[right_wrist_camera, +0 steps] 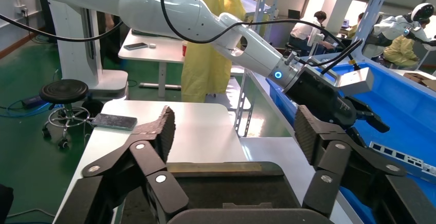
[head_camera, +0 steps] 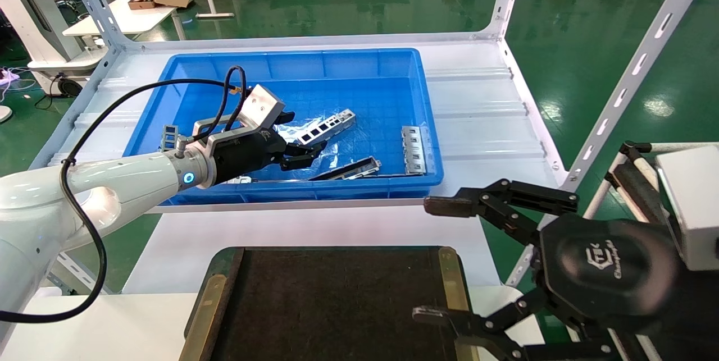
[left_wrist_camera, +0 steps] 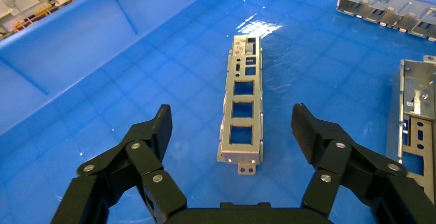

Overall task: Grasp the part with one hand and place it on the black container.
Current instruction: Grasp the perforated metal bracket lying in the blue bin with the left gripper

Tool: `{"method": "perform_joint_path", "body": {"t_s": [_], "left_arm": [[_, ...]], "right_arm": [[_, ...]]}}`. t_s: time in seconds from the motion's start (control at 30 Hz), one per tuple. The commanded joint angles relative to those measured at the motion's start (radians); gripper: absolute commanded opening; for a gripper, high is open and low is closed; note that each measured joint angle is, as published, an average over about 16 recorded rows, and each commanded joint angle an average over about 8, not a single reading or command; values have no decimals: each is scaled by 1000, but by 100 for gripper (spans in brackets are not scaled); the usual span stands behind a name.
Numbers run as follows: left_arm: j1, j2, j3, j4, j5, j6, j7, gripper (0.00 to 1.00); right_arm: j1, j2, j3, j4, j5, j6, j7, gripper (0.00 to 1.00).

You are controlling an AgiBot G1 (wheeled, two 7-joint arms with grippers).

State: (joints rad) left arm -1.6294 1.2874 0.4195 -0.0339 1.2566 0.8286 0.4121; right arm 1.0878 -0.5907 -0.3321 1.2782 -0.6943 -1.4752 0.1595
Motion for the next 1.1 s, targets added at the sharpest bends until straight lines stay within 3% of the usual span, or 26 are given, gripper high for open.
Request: {"method": "perform_joint_path", "body": {"t_s": [0.03,0.73,1.1], "left_arm": [[1,0,-2,9,-2,2,3,0],[6,-6,-17,29,-24,31,-3,0],[-21,-34,-56,6,-81,123,-17,0]], "right_arm": [[0,0,0,0,0,0,0,0],[0,0,-1,0,0,0,0,0],[0,0,-1,0,1,0,0,0]]}}
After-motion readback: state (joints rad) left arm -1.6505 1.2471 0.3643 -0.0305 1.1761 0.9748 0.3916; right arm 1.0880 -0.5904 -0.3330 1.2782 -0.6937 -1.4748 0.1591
